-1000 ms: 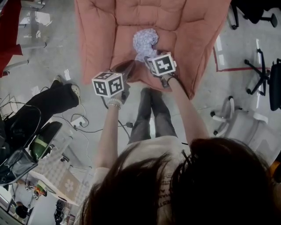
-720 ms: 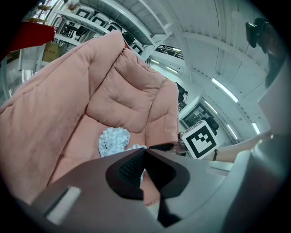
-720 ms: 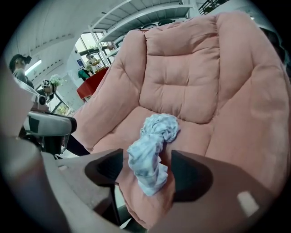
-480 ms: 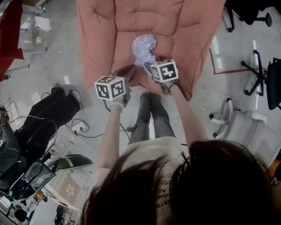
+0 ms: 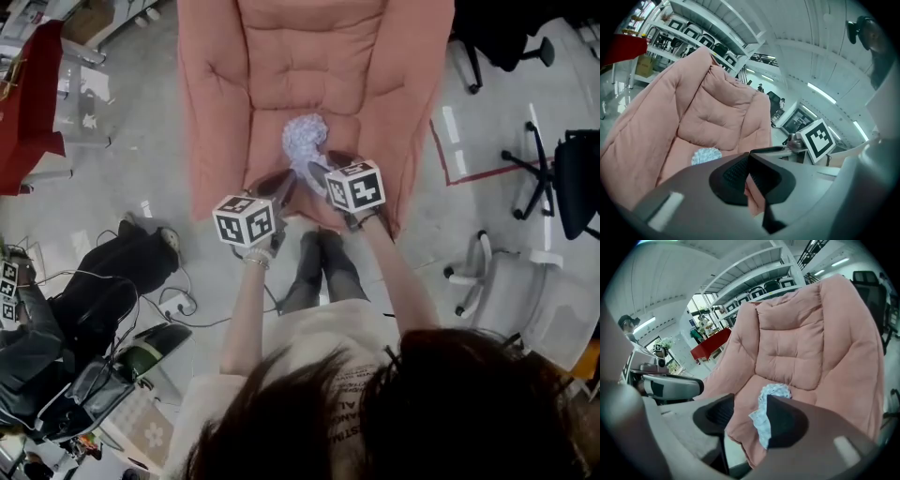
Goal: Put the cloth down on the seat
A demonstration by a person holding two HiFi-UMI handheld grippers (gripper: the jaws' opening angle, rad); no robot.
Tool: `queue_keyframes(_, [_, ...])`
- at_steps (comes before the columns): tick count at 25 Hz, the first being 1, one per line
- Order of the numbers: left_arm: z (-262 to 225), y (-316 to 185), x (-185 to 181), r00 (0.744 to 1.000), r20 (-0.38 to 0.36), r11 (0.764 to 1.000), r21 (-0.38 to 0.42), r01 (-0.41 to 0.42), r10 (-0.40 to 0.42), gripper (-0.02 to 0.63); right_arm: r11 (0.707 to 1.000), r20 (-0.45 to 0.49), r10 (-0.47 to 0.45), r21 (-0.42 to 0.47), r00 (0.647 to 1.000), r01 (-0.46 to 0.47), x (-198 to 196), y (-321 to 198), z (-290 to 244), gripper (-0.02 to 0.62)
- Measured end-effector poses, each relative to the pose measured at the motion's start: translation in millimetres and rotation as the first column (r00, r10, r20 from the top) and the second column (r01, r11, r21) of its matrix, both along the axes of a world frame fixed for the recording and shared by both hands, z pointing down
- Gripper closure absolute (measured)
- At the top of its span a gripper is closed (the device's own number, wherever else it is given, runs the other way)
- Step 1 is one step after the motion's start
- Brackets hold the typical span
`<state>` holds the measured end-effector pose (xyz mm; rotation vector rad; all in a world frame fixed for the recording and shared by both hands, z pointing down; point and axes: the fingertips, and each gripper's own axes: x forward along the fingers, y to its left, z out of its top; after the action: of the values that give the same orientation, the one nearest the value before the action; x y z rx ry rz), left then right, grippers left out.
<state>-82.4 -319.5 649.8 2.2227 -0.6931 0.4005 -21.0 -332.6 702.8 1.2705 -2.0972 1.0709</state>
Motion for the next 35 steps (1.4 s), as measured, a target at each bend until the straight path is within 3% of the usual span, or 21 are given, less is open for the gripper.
queue_keyframes(7, [-52.7, 12.0, 8.4, 0.999, -0.035, 0.995, 0.093, -0.034, 0.038, 0.618, 0.991, -0.001, -0.028, 0.129, 1.0, 0.028, -4.2, 4.2, -65.9, 0.487])
queue_keyframes(21, [-136.6, 41.8, 14.6, 0.995, -0.053, 0.95, 0.305, -0.068, 0.088, 0.618, 0.937, 0.032, -0.099, 0.339, 0.995, 0.083, -13.3, 22.3, -171.3, 0.569])
queue_keyframes(27, [-162.3, 49.0, 29.6, 0.992, -0.08, 0.932, 0.358, -0.058, 0.093, 0.618, 0.914, 0.052, -0.102, 0.4, 0.993, 0.073, -2.3, 25.8, -202.7, 0.592])
queue_keyframes(35, [-193.0, 28.7, 21.4, 0.992, -0.088, 0.912, 0.407, -0.047, 0.09, 0.618, 0.887, 0.083, -0.13, 0.455, 0.988, 0.078, -11.9, 12.2, -238.8, 0.593])
